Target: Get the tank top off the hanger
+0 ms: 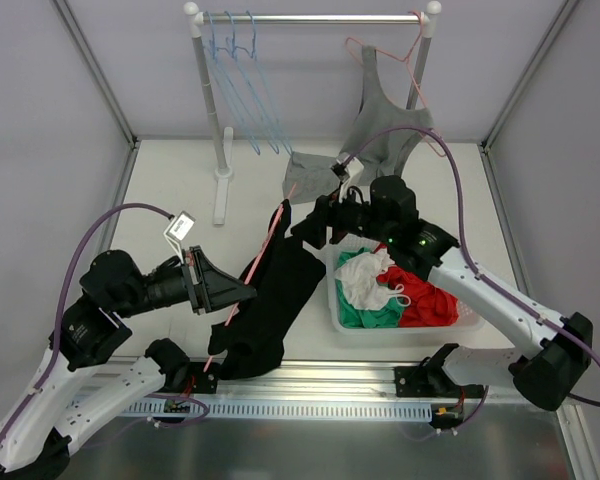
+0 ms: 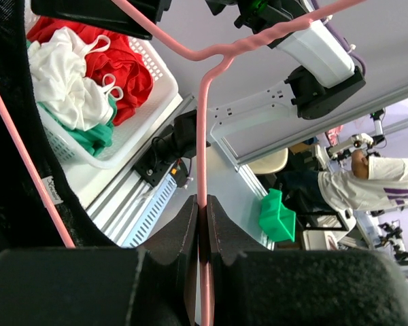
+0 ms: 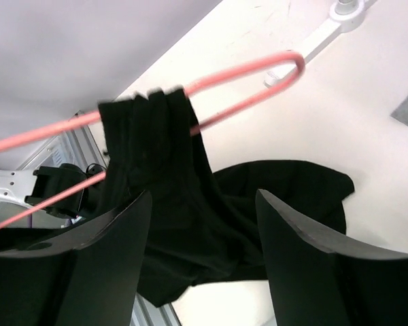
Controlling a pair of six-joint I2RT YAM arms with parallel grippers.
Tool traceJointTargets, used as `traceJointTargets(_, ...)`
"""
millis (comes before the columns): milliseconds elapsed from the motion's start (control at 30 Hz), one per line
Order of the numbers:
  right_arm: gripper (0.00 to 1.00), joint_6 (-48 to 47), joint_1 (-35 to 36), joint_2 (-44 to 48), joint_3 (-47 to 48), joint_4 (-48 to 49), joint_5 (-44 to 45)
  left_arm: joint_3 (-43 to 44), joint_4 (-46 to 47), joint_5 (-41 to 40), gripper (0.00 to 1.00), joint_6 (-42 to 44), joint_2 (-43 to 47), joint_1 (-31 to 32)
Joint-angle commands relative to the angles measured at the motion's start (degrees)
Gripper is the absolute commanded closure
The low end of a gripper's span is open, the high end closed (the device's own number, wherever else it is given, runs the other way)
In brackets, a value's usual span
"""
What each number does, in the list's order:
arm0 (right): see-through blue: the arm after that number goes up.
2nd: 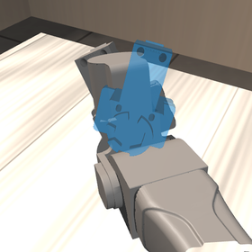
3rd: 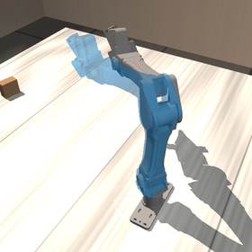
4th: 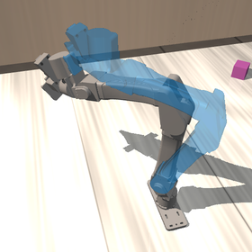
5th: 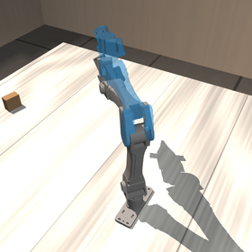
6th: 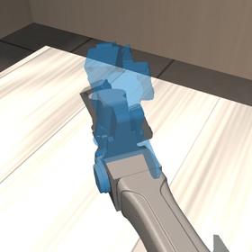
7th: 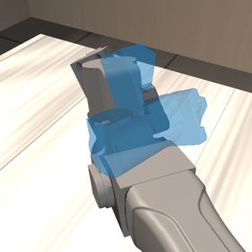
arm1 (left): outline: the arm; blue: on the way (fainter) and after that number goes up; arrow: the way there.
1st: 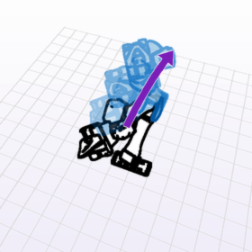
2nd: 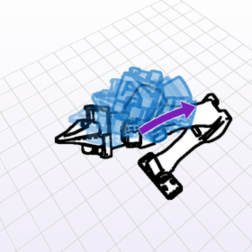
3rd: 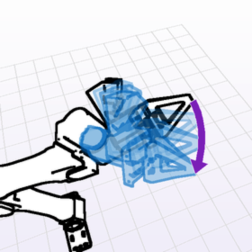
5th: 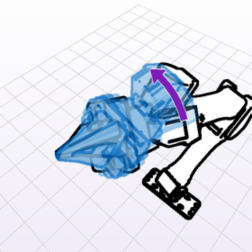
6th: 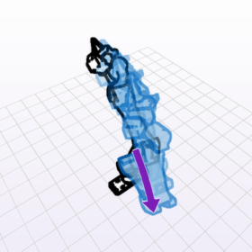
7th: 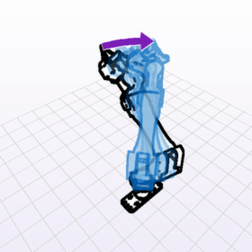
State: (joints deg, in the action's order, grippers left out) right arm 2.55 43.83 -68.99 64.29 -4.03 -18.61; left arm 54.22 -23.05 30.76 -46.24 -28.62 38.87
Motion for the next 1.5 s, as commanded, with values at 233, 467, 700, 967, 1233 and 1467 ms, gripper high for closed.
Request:
traceJointTargets(233,0.39,1.93,1.52,-2.63,1.71,15.37,-6.79,-1.04,3.10,-2.55,1.00,-4.12,1.64,-0.46)
traceJointTargets(467,0.55,3.25,2.13,-6.94,4.70,16.07,-7.58,-0.69,3.36,-2.55,1.00,-4.30,1.90,-0.46)
traceJointTargets(700,1.00,2.55,2.13,-7.47,5.84,15.90,-6.71,-0.95,3.54,-2.55,1.00,-4.21,2.08,-0.46)
traceJointTargets(967,1.00,3.69,-2.24,-5.45,7.15,8.71,4.17,-2.27,3.45,-2.03,1.00,-2.81,2.96,-0.46)
traceJointTargets(1233,1.00,1.85,-8.32,-12.64,15.41,4.56,1.57,-2.19,3.45,0.61,1.00,0.27,3.66,-0.46)
traceJointTargets(1467,1.00,1.58,-8.59,-14.96,18.33,1.39,-2.83,6.76,3.54,-4.47,1.00,8.07,2.17,-0.46)
